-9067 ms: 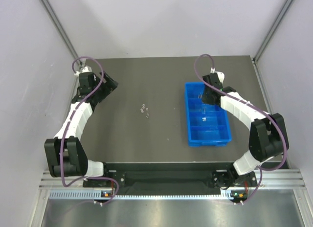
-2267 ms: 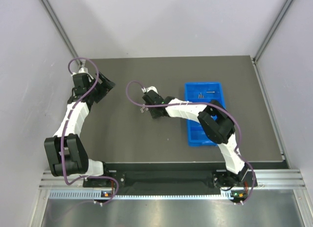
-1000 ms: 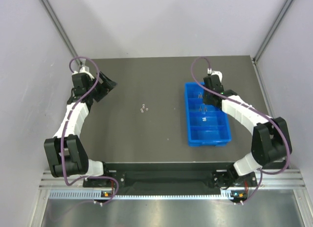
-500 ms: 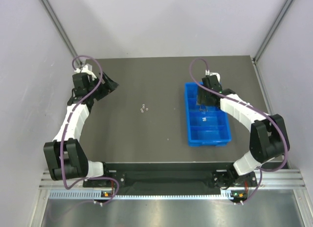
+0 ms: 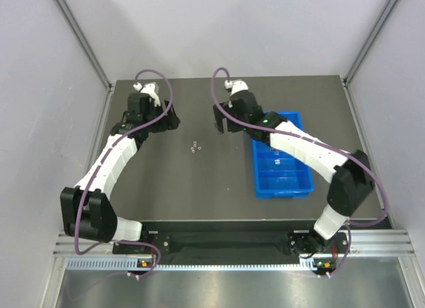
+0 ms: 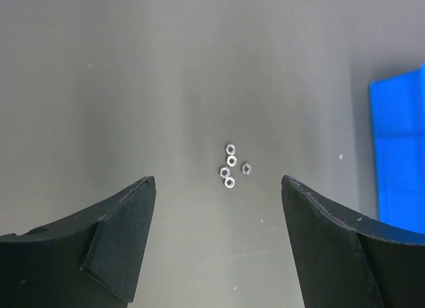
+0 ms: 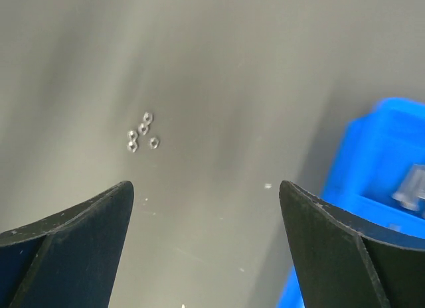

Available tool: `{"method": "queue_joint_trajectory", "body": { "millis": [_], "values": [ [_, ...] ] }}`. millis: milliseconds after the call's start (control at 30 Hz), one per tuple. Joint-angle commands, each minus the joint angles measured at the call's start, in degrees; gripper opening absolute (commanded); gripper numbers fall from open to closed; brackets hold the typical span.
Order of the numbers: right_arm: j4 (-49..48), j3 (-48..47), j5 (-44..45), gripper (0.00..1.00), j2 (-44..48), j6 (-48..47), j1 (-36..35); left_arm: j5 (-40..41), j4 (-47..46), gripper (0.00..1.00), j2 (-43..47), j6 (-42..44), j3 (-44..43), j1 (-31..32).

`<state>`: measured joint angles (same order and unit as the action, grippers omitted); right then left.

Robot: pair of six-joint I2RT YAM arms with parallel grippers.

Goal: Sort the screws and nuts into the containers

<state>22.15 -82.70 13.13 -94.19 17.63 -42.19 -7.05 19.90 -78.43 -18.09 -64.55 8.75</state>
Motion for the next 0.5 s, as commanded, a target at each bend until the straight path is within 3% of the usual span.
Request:
{"method": "queue_joint_trajectory", "body": {
  "millis": [0,233,467],
  "values": [
    [-2.81,-2.46,-3.54,0.90,-8.17,0.30,-3.76,5.46,3.74,0.81,-1.28,3.32,-3.29,1.35],
    [0.08,-15.36,-0.82,0.80,-23.74,-1.89,-7.99,18.54,3.92,0.83,1.79,1.92,-2.95,1.09],
    [0.35,-21.10,0.50,0.72,-31.22,-2.07,-8.87,21.64,1.37,0.87,6.45,0.42,-0.67,-0.14]
  ]
}}
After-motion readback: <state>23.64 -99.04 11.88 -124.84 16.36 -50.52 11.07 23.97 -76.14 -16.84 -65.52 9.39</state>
